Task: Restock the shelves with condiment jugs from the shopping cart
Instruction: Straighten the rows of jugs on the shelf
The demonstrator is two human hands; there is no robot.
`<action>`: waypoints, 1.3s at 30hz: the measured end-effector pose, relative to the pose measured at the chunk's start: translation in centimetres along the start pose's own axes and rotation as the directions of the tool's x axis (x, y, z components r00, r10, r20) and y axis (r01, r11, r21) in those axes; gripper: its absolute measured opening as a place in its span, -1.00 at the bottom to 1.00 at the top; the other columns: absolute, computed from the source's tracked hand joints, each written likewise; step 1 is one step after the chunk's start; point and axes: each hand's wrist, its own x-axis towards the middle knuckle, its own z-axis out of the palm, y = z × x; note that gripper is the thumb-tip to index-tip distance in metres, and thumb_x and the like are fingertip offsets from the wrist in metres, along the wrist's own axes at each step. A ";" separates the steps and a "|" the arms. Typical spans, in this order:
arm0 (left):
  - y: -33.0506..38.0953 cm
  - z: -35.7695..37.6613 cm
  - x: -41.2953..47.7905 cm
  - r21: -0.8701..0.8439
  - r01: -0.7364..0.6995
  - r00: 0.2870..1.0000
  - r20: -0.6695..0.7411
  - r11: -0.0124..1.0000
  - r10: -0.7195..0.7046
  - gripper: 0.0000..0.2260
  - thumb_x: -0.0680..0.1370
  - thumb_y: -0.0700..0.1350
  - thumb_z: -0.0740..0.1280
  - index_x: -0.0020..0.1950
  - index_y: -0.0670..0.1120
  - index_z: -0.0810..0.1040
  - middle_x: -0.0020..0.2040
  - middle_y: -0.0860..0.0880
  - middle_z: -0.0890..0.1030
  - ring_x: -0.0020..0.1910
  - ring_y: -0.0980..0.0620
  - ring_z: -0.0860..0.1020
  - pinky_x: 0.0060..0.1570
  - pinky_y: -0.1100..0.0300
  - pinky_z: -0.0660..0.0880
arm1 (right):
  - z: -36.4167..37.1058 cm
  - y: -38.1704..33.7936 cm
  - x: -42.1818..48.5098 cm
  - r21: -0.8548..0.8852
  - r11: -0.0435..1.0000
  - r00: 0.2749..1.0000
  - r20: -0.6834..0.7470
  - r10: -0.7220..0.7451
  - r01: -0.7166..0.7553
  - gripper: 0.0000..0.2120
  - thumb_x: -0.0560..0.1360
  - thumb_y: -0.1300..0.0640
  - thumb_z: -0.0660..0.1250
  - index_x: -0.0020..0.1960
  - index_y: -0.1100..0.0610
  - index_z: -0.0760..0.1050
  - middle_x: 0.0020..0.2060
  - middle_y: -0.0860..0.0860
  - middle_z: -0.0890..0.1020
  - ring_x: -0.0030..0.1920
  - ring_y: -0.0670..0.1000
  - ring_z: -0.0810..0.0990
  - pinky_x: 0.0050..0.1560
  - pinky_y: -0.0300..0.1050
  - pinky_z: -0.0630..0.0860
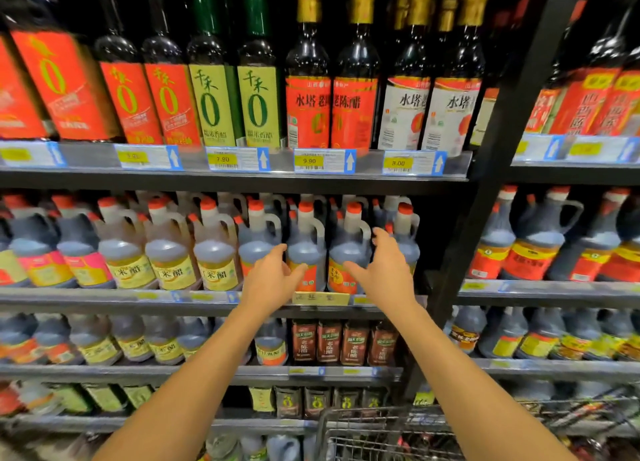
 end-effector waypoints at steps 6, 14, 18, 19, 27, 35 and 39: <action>0.1 1.7 2.9 0.105 0.000 1.000 -0.009 0.994 0.001 -0.23 0.56 0.32 0.18 0.57 -0.17 0.16 -0.10 -0.14 0.67 0.00 -0.17 0.62 -0.18 -0.05 0.58 | 1.6 -1.3 2.4 -0.080 0.996 0.999 -0.021 0.040 -0.041 -0.26 0.46 -0.18 0.50 0.43 0.17 0.25 0.27 0.10 0.54 0.20 0.23 0.57 -0.09 0.13 0.51; 1.1 2.0 2.8 0.239 0.039 0.991 -0.131 0.970 -0.007 -0.33 0.57 0.30 0.24 0.45 -0.20 0.33 -0.15 -0.09 0.64 -0.09 -0.15 0.63 -0.40 0.08 0.35 | 2.1 -0.6 3.7 -0.041 0.997 0.997 0.037 0.074 -0.072 -0.51 0.53 0.00 0.48 0.26 0.17 0.30 -0.04 0.08 0.54 -0.13 0.17 0.58 -0.25 0.08 0.44; 1.9 2.2 2.3 0.348 0.079 0.987 -0.157 0.934 -0.025 -0.39 0.57 0.33 0.19 0.30 -0.19 0.37 -0.10 -0.12 0.64 -0.12 -0.17 0.63 -0.45 0.11 0.27 | 1.9 0.2 4.4 -0.013 0.996 0.990 0.109 0.087 -0.086 -0.56 0.52 0.02 0.49 0.15 0.11 0.27 -0.20 -0.03 0.37 -0.23 0.07 0.44 -0.23 0.07 0.46; 1.9 2.3 2.1 0.343 0.083 0.988 -0.152 0.936 -0.032 -0.38 0.57 0.33 0.19 0.32 -0.18 0.36 -0.06 -0.14 0.65 -0.07 -0.19 0.63 -0.40 0.09 0.31 | 1.8 0.2 4.4 -0.010 0.997 0.991 0.115 0.073 -0.073 -0.49 0.50 -0.02 0.51 0.21 0.12 0.27 -0.12 -0.02 0.40 -0.14 0.08 0.46 -0.18 0.08 0.50; 1.3 2.3 1.8 0.304 0.060 0.984 -0.179 0.951 -0.005 -0.41 0.57 0.28 0.24 0.37 -0.16 0.35 0.01 -0.15 0.66 0.00 -0.23 0.64 -0.29 0.07 0.38 | 2.9 0.3 3.7 0.057 0.996 0.997 0.025 0.072 -0.073 -0.35 0.41 -0.02 0.59 0.27 0.14 0.27 -0.06 0.08 0.52 -0.18 0.11 0.58 -0.21 0.16 0.61; 1.5 2.6 1.4 0.446 0.062 0.972 -0.230 0.893 0.048 -0.40 0.58 0.33 0.16 0.30 -0.17 0.37 -0.08 -0.11 0.68 -0.10 -0.19 0.66 -0.36 0.11 0.34 | 2.5 0.7 3.6 0.151 0.987 0.998 0.050 0.048 -0.055 -0.13 0.38 -0.08 0.60 0.44 0.17 0.16 0.05 0.15 0.54 -0.04 0.12 0.55 -0.20 -0.02 0.49; 1.6 2.0 1.4 0.497 0.026 0.968 -0.230 0.867 0.104 -0.42 0.58 0.33 0.15 0.27 -0.17 0.38 -0.08 -0.10 0.68 -0.10 -0.16 0.67 -0.36 0.11 0.32 | 3.4 0.4 3.3 0.075 0.997 1.000 -0.001 0.003 -0.003 -0.20 0.45 -0.01 0.57 0.47 0.19 0.18 0.14 0.15 0.48 0.00 0.15 0.53 -0.16 -0.01 0.50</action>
